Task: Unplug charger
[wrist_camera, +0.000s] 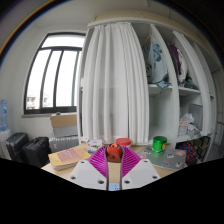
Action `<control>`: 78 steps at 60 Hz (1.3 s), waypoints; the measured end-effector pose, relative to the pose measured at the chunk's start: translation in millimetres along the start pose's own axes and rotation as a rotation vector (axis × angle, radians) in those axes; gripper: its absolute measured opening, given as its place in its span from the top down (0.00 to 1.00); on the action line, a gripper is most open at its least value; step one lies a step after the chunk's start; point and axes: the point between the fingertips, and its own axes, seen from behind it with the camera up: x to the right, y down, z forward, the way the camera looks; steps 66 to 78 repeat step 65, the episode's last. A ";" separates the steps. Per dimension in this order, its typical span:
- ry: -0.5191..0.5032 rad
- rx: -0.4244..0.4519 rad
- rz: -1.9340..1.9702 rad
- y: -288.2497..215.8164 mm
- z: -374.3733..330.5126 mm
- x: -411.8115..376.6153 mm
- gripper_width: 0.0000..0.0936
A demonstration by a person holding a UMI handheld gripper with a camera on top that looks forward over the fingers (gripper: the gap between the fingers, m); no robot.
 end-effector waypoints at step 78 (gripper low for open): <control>0.084 -0.543 0.028 178.4 -9.0 150.7 0.13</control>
